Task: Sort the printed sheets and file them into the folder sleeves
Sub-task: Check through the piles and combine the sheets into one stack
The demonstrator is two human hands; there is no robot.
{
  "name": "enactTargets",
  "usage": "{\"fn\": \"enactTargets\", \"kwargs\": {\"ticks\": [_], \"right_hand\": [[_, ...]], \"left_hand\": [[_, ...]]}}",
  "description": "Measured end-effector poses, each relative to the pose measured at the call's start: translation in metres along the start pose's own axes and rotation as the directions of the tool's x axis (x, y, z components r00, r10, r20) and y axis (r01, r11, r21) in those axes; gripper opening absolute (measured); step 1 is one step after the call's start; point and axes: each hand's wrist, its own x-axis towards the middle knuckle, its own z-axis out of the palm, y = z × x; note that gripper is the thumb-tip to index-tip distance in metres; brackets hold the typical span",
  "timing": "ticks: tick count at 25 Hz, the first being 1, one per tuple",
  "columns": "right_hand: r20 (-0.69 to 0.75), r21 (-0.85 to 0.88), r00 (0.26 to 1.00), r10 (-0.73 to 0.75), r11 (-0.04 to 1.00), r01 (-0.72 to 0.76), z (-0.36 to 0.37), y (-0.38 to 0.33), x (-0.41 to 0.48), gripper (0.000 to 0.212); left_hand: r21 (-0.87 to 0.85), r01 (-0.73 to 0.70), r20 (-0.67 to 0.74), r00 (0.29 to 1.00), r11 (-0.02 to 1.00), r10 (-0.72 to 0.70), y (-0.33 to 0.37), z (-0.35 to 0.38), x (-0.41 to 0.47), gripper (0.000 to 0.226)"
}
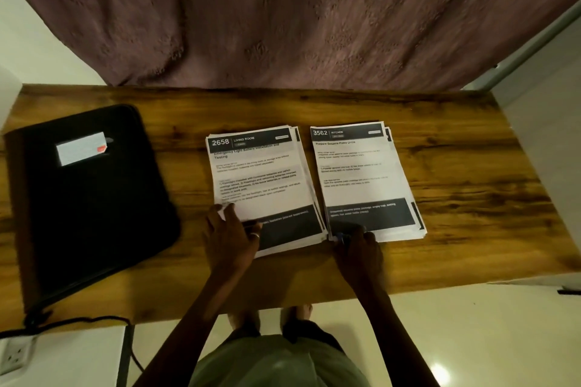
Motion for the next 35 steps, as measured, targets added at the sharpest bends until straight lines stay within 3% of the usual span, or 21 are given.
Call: {"fn": "enactTargets", "kwargs": {"ticks": [6, 8, 11, 13, 25, 28, 32, 35], "right_hand": [[0.029, 0.001, 0.999, -0.021, 1.0, 0.021, -0.004, 0.016, -0.003, 0.036], [0.025, -0.029, 0.99, -0.142, 0.989, 0.143, -0.01, 0.021, -0.006, 0.029], [0.09, -0.128, 0.894, -0.44, 0.885, 0.448, -0.017, 0.036, -0.007, 0.028], [0.164, -0.153, 0.852, -0.498, 0.84, 0.52, -0.022, 0.039, -0.004, 0.03], [0.394, -0.138, 0.84, -0.374, 0.879, 0.456, -0.041, 0.022, -0.003, 0.043], [0.342, -0.134, 0.838, -0.425, 0.861, 0.491, -0.06, -0.006, 0.011, 0.045], [0.167, 0.033, 0.86, -0.481, 0.875, 0.483, -0.037, -0.08, 0.041, 0.04], [0.236, -0.049, 0.811, -0.535, 0.827, 0.559, 0.005, -0.12, 0.062, 0.056]], "left_hand": [[-0.055, 0.106, -0.023, 0.994, 0.993, -0.107, 0.009, 0.0, -0.002, 0.089], [-0.075, 0.13, -0.01, 0.991, 0.989, -0.131, 0.009, -0.001, -0.001, 0.091], [-0.083, 0.144, -0.012, 0.989, 0.986, -0.146, 0.008, 0.002, 0.001, 0.092], [-0.089, 0.152, -0.01, 0.988, 0.984, -0.153, 0.007, 0.005, 0.003, 0.092], [-0.108, 0.146, -0.017, 0.989, 0.983, -0.149, 0.005, 0.009, 0.004, 0.094], [-0.13, 0.153, -0.01, 0.988, 0.98, -0.156, 0.003, 0.007, 0.004, 0.094], [-0.164, 0.12, -0.033, 0.991, 0.979, -0.127, 0.002, -0.001, 0.011, 0.091], [-0.218, 0.139, -0.033, 0.988, 0.966, -0.15, 0.002, -0.012, 0.026, 0.088]]}}
